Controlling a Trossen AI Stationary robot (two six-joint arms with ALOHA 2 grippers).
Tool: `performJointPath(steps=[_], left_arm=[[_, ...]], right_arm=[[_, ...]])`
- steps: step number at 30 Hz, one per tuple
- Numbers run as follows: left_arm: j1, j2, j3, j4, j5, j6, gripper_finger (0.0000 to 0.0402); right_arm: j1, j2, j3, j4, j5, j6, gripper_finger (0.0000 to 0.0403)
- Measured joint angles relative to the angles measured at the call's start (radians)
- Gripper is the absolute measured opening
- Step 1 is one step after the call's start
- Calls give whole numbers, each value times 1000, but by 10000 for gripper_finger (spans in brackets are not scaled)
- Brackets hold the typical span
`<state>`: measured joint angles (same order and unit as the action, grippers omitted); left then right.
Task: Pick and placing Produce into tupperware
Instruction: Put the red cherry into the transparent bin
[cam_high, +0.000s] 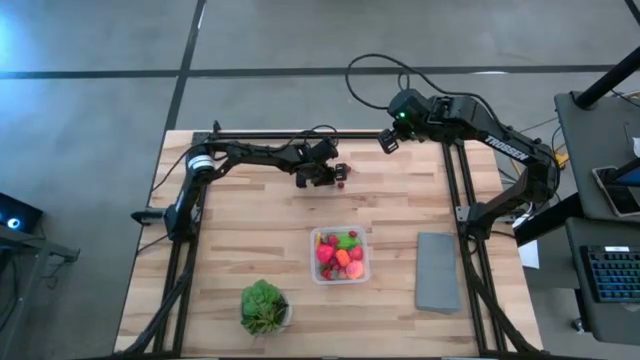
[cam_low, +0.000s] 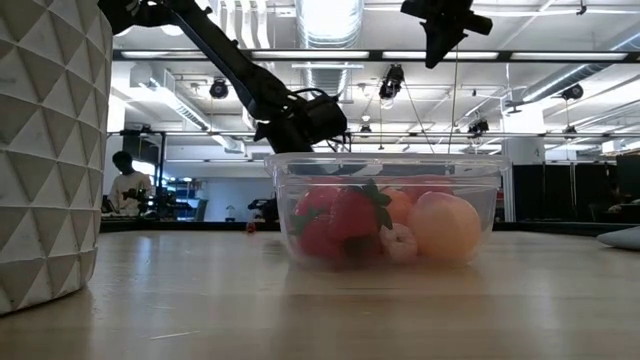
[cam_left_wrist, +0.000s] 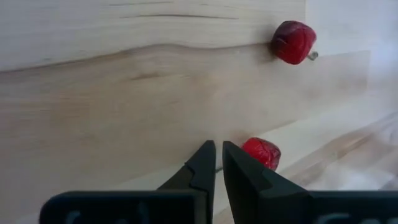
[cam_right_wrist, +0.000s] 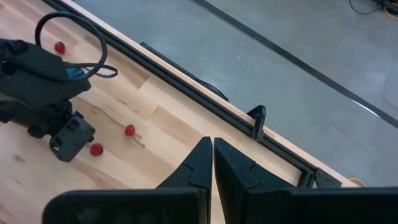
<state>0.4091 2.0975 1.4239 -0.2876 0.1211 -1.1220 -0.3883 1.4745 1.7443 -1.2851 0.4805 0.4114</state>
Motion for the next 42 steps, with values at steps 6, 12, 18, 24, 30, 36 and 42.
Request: performJointPath(steps=[6, 12, 18, 24, 30, 36, 42], left_arm=[[-10, 6, 5, 37, 26, -22, 15], [-75, 16, 15, 226, 165, 56, 15], [-90, -6, 8, 175, 148, 114, 15], [-88, -149, -6, 104, 50, 263, 15], [-131, -410, -89, 75, -51, 508, 15], [-216, -734, -247, -82, -320, 545, 15], [-267, -1034, -459, -174, -385, 415, 15]], right_arm=[[0, -1, 0, 1, 9, -1, 9], [0, -1, 0, 2, 18, -3, 9], [0, -1, 0, 2, 18, -3, 9], [4, -3, -46, -62, 4, -1, 9], [43, -12, -182, -27, -150, -35, 9], [129, -83, -345, 195, -137, -81, 9], [129, -130, -452, 304, -132, -47, 9]])
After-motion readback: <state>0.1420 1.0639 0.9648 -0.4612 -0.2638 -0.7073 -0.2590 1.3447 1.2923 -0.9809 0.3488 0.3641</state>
